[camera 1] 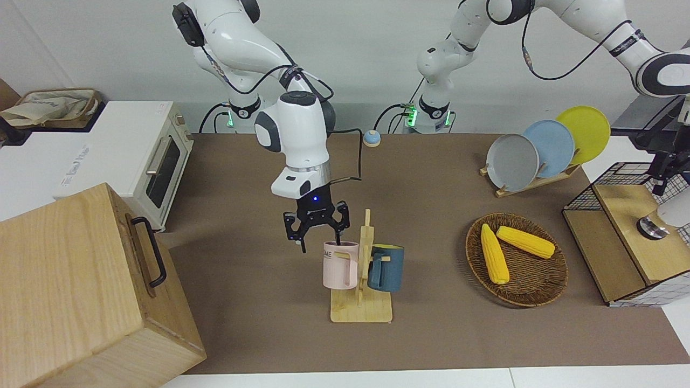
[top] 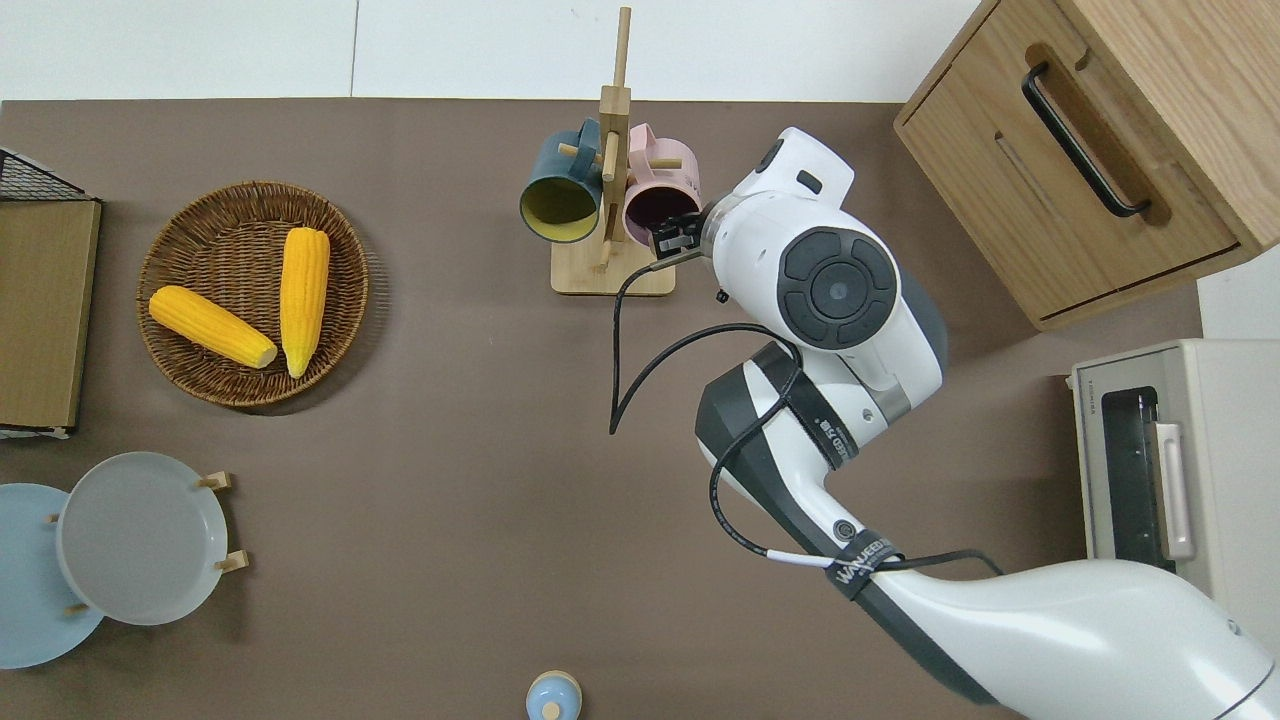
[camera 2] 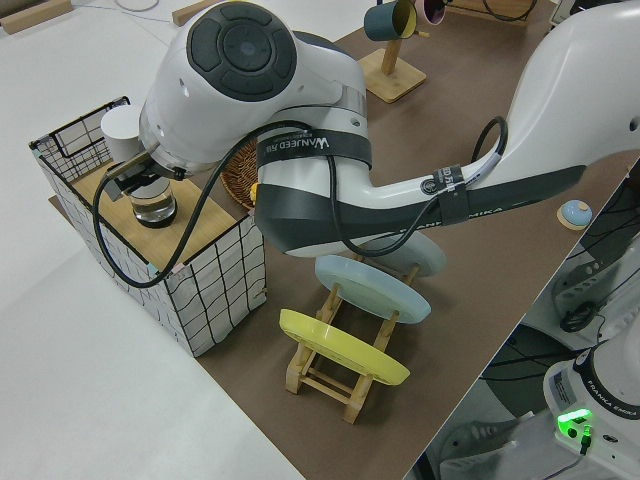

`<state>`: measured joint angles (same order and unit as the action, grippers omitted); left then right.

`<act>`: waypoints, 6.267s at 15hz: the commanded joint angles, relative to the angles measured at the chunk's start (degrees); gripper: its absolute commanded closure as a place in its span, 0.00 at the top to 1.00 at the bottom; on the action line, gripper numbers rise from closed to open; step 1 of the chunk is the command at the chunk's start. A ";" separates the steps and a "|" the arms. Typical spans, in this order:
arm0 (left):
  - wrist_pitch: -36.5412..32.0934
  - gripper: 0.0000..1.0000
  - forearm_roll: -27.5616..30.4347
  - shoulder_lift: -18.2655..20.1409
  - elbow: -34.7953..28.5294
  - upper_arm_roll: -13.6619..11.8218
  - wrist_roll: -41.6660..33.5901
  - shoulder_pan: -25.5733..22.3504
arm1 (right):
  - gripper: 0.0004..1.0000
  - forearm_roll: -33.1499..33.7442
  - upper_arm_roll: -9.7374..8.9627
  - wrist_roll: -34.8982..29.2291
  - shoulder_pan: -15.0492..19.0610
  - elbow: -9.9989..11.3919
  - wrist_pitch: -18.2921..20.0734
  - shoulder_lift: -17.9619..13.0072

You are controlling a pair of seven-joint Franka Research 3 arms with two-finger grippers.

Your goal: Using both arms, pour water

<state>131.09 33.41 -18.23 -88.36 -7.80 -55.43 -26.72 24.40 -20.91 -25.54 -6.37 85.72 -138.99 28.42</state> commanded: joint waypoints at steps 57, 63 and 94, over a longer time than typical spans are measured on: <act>-4.45 0.05 -30.24 29.74 -21.57 8.84 55.77 16.00 | 0.00 -31.43 -1.59 -25.24 -8.11 -5.73 35.56 0.57; -1.80 0.05 -30.25 37.21 -32.39 12.45 57.27 16.00 | 0.00 -35.30 -1.50 -33.96 -16.03 -8.82 26.85 6.30; 1.28 0.06 -23.92 49.34 -51.47 20.89 61.13 23.63 | 0.99 -32.49 -1.41 -26.27 -4.64 -8.91 41.93 -8.27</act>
<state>131.92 7.56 28.34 -138.52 13.64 4.70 -6.31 -8.90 -21.80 -60.21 -17.15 74.66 -104.86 26.65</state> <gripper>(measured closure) 0.366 0.004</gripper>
